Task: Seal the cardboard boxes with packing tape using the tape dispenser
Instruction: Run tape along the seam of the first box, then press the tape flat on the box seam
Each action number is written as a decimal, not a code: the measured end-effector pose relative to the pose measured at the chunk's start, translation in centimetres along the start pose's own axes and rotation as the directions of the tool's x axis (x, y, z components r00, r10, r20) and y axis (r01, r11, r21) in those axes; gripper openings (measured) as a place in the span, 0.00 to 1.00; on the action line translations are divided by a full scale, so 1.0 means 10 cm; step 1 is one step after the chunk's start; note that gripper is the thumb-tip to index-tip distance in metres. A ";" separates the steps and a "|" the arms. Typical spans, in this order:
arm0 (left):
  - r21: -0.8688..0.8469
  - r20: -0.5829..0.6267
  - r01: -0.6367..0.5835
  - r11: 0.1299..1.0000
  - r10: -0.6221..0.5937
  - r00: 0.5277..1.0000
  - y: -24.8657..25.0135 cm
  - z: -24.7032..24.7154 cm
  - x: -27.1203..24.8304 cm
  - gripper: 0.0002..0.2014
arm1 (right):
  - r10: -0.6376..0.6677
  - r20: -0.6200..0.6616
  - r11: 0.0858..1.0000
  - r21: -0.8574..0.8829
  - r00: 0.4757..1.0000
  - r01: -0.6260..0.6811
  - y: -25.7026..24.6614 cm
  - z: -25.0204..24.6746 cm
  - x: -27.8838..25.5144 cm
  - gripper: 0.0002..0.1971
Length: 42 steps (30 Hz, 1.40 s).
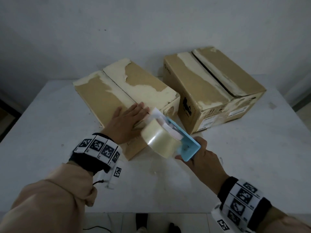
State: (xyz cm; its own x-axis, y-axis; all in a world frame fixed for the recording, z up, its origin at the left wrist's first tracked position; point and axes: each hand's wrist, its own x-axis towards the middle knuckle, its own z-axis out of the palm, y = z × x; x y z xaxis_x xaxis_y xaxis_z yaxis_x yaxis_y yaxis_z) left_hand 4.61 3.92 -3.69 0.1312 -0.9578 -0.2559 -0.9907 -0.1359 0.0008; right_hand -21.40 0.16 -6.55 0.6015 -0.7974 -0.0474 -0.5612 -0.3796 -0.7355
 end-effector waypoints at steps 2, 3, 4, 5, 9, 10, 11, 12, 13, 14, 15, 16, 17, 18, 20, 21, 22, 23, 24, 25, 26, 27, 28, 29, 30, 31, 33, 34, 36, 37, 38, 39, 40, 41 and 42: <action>-0.030 0.002 0.021 0.999 -0.021 1.000 -0.03 0.00 0.01 0.47 | 0.014 0.008 0.999 -0.030 1.000 -0.014 0.23 0.01 -0.13 0.26; -0.038 0.000 0.025 0.999 -0.025 1.000 -0.05 0.01 0.02 0.48 | 0.042 -0.008 0.999 -0.014 0.999 -0.042 0.33 0.00 -0.19 0.26; -0.049 -0.010 0.024 0.999 -0.024 1.000 -0.07 0.03 0.03 0.47 | 0.074 -0.022 0.997 0.009 0.997 -0.073 0.41 -0.01 -0.23 0.26; -0.058 -0.018 0.020 0.998 -0.022 1.000 -0.07 0.03 0.03 0.47 | 0.076 -0.037 0.997 0.015 0.996 -0.075 0.47 -0.01 -0.25 0.26; -0.107 -0.029 0.031 0.994 -0.034 0.999 -0.03 0.02 0.02 0.45 | -0.130 -0.103 0.982 -0.150 0.986 0.114 0.53 0.01 -0.15 0.27; -0.146 -0.036 0.039 0.989 -0.045 0.998 -0.01 0.00 0.00 0.44 | -0.176 -0.107 0.966 -0.209 0.979 0.151 0.56 0.03 -0.10 0.31; -0.203 -0.054 0.054 0.978 -0.066 0.996 0.00 -0.01 -0.01 0.42 | -0.202 -0.094 0.951 -0.258 0.975 0.172 0.59 0.07 -0.07 0.34; -0.285 -0.099 0.067 0.956 -0.099 0.990 0.03 -0.04 0.01 0.40 | -0.235 -0.087 0.931 -0.307 0.968 0.198 0.64 0.11 -0.05 0.36; -0.369 -0.161 0.076 0.926 -0.144 0.976 0.07 -0.05 0.03 0.38 | -0.264 -0.075 0.914 -0.340 0.962 0.224 0.68 0.16 -0.03 0.38; -0.419 -0.211 0.090 0.903 -0.194 0.958 0.12 -0.07 0.08 0.38 | -0.294 -0.063 0.897 -0.364 0.954 0.252 0.72 0.20 -0.01 0.39; -0.415 -0.230 0.129 0.901 -0.240 0.943 0.19 -0.09 0.12 0.35 | -0.316 -0.054 0.883 -0.383 0.947 0.273 0.76 0.23 0.00 0.39; -0.361 -0.230 0.185 0.914 -0.280 0.932 0.25 -0.10 0.17 0.32 | -0.332 -0.051 0.870 -0.401 0.942 0.285 0.80 0.26 0.03 0.40; -0.290 -0.236 0.234 0.928 -0.306 0.922 0.31 -0.08 0.21 0.29 | -0.342 -0.049 0.863 -0.411 0.939 0.293 0.82 0.28 0.05 0.39; -0.242 -0.255 0.256 0.936 -0.316 0.914 0.36 -0.07 0.23 0.27 | -0.347 -0.050 0.859 -0.418 0.937 0.296 0.83 0.30 0.07 0.39; -0.208 -0.276 0.266 0.941 -0.317 0.907 0.40 -0.04 0.25 0.27 | -0.343 -0.054 0.859 -0.422 0.938 0.290 0.87 0.35 0.09 0.39; -0.198 -0.276 0.266 0.943 -0.314 0.908 0.39 -0.02 0.26 0.27 | -0.337 -0.057 0.862 -0.421 0.940 0.284 0.88 0.36 0.09 0.39; -0.185 -0.275 0.266 0.946 -0.310 0.910 0.39 -0.01 0.26 0.28 | -0.336 -0.057 0.862 -0.421 0.940 0.282 0.90 0.38 0.09 0.39; -0.173 -0.271 0.268 0.948 -0.307 0.912 0.39 0.00 0.25 0.28 | -0.335 -0.050 0.859 -0.426 0.941 0.283 0.92 0.40 0.09 0.38; -0.164 -0.277 0.264 0.951 -0.301 0.913 0.39 -0.01 0.25 0.28 | -0.341 -0.040 0.853 -0.435 0.939 0.290 0.93 0.41 0.09 0.38; -0.159 -0.281 0.259 0.953 -0.295 0.913 0.39 -0.01 0.25 0.28 | -0.343 -0.027 0.845 -0.446 0.939 0.296 0.94 0.42 0.08 0.37; -0.160 -0.281 0.255 0.954 -0.291 0.914 0.41 -0.03 0.24 0.29 | -0.344 -0.016 0.836 -0.460 0.939 0.298 0.95 0.42 0.08 0.37; -0.161 -0.274 0.254 0.954 -0.291 0.917 0.42 -0.03 0.22 0.30 | -0.337 -0.004 0.830 -0.474 0.941 0.295 0.97 0.43 0.08 0.38; -0.159 -0.255 0.259 0.953 -0.293 0.921 0.42 -0.03 0.21 0.31 | -0.329 0.005 0.822 -0.491 0.944 0.289 0.98 0.44 0.09 0.39; -0.157 -0.227 0.264 0.952 -0.295 0.928 0.42 -0.03 0.20 0.33 | -0.314 0.022 0.811 -0.514 0.949 0.280 0.99 0.45 0.10 0.42; -0.161 -0.195 0.268 0.950 -0.297 0.935 0.42 -0.03 0.20 0.37 | -0.297 0.046 0.798 -0.536 0.954 0.274 0.99 0.46 0.10 0.44; -0.165 -0.164 0.266 0.950 -0.293 0.942 0.41 -0.03 0.19 0.40 | -0.276 0.068 0.791 -0.551 0.959 0.266 0.98 0.46 0.10 0.45; -0.160 -0.095 0.241 0.957 -0.258 0.961 0.37 -0.05 0.19 0.45 | -0.242 0.101 0.797 -0.547 0.965 0.257 0.94 0.43 0.07 0.45; -0.165 -0.051 0.217 0.962 -0.228 0.972 0.34 -0.07 0.18 0.46 | -0.233 0.114 0.807 -0.532 0.966 0.257 0.92 0.39 0.06 0.43; -0.208 0.041 0.159 0.965 -0.154 0.987 0.28 -0.13 0.13 0.46 | -0.242 0.118 0.804 -0.531 0.963 0.267 0.80 0.24 0.06 0.34; -0.221 0.074 0.132 0.966 -0.119 0.990 0.24 -0.16 0.09 0.44 | -0.271 0.103 0.793 -0.540 0.957 0.282 0.71 0.16 0.08 0.28; -0.218 0.092 0.105 0.970 -0.086 0.992 0.20 -0.19 0.06 0.40 | -0.315 0.071 0.786 -0.540 0.946 0.302 0.59 0.09 0.13 0.23; -0.208 0.098 0.076 0.975 -0.057 0.994 0.16 -0.21 0.02 0.37 | -0.364 0.027 0.790 -0.521 0.931 0.324 0.45 0.05 0.20 0.20; -0.204 0.097 0.048 0.978 -0.028 0.995 0.12 -0.22 0.00 0.34 | -0.408 -0.023 0.799 -0.493 0.913 0.345 0.31 0.03 0.30 0.19; -0.216 0.097 0.021 0.976 0.000 0.995 0.09 -0.24 -0.04 0.31 | -0.444 -0.063 0.805 -0.467 0.894 0.367 0.15 0.04 0.41 0.18; -0.239 0.091 -0.004 0.971 0.026 0.995 0.05 -0.26 -0.08 0.29 | -0.478 -0.089 0.802 -0.451 0.874 0.392 0.00 0.08 0.53 0.18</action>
State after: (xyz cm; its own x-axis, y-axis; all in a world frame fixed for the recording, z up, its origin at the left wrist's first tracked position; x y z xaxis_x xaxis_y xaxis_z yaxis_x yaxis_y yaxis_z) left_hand 4.09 3.93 -1.00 0.1013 -0.9339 -0.3428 -0.9541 -0.1888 0.2325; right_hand -17.75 -3.70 -7.31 0.7430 -0.5574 0.3705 -0.4702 -0.8287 -0.3036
